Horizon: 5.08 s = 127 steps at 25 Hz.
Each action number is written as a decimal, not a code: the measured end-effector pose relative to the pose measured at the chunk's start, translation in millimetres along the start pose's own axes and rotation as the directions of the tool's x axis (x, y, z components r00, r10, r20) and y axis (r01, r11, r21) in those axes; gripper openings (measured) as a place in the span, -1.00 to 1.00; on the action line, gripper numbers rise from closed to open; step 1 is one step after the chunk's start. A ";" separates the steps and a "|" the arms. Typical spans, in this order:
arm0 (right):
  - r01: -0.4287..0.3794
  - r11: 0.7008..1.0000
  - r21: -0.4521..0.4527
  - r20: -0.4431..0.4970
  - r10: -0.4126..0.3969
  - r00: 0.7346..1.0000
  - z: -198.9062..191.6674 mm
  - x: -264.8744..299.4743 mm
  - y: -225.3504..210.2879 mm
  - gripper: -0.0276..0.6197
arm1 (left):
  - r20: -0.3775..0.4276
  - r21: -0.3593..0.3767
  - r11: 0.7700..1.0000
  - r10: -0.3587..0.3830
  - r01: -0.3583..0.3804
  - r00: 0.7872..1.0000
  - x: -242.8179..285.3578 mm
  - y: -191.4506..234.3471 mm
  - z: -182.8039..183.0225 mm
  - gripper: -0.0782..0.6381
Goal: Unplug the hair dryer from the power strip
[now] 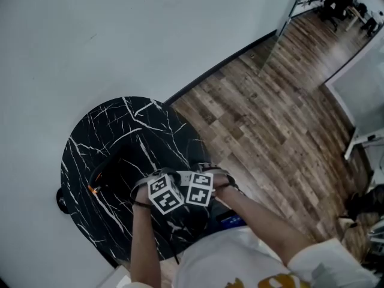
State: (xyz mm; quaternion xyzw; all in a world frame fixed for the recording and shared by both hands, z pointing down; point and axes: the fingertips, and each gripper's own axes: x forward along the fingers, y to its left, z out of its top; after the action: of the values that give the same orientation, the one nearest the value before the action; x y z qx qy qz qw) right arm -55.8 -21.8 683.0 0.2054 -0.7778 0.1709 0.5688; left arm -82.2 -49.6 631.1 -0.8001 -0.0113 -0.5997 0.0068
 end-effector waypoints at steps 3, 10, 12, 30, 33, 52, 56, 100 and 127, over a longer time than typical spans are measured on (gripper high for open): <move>0.006 1.000 -0.017 -0.002 -0.006 1.000 1.0 0.9 -0.3 -0.07 | 0.003 -0.034 0.993 -0.116 0.116 0.993 -0.1 0.2 -1.4 -0.64; -0.007 1.000 0.026 0.041 0.006 0.999 1.7 -0.3 1.2 -0.07 | 0.002 -0.106 0.911 -0.400 0.398 0.917 -7.7 12.0 9.0 -0.62; -0.012 0.999 0.039 0.047 0.010 0.999 1.1 -0.9 0.9 -0.07 | 0.010 -0.087 0.926 -0.368 0.367 0.930 -7.8 12.3 11.4 -0.62; -0.016 0.999 0.037 0.047 0.015 0.999 5.3 -1.3 1.7 -0.07 | -0.017 0.061 0.997 0.044 -0.043 0.999 -5.1 1.4 -0.2 -0.62; -0.018 0.999 0.037 0.046 0.016 0.999 3.6 -1.0 0.1 -0.07 | -0.022 -0.013 0.997 -0.071 0.071 0.997 -11.3 -6.7 -3.7 -0.63; -0.019 0.992 0.127 0.111 0.005 0.994 7.1 -12.4 -5.6 -0.07 | 0.086 -0.379 0.924 0.094 -0.055 0.992 -11.1 -24.4 -73.5 -0.55; -0.013 0.994 0.106 0.166 -0.004 0.986 22.9 -24.4 -2.7 -0.07 | 0.065 -0.450 0.891 0.101 -0.061 0.993 -1.0 -23.6 -80.3 -0.45; 0.020 0.965 0.263 0.877 -0.248 0.412 57.0 -304.4 37.0 -0.91 | 0.118 -0.991 0.129 0.970 -0.039 0.212 -274.6 -95.5 -31.6 -0.79; 0.132 0.951 0.280 0.839 -0.309 0.447 49.1 -301.0 29.7 -0.92 | 0.110 -0.985 0.131 0.979 -0.116 0.174 -266.5 -106.1 -17.0 -0.79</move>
State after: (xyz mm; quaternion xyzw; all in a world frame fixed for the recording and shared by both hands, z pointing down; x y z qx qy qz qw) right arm -30.3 16.8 380.2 0.4118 -0.9062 0.0337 0.0895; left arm -176.0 53.4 379.8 -0.7604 0.6403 0.0002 -0.1087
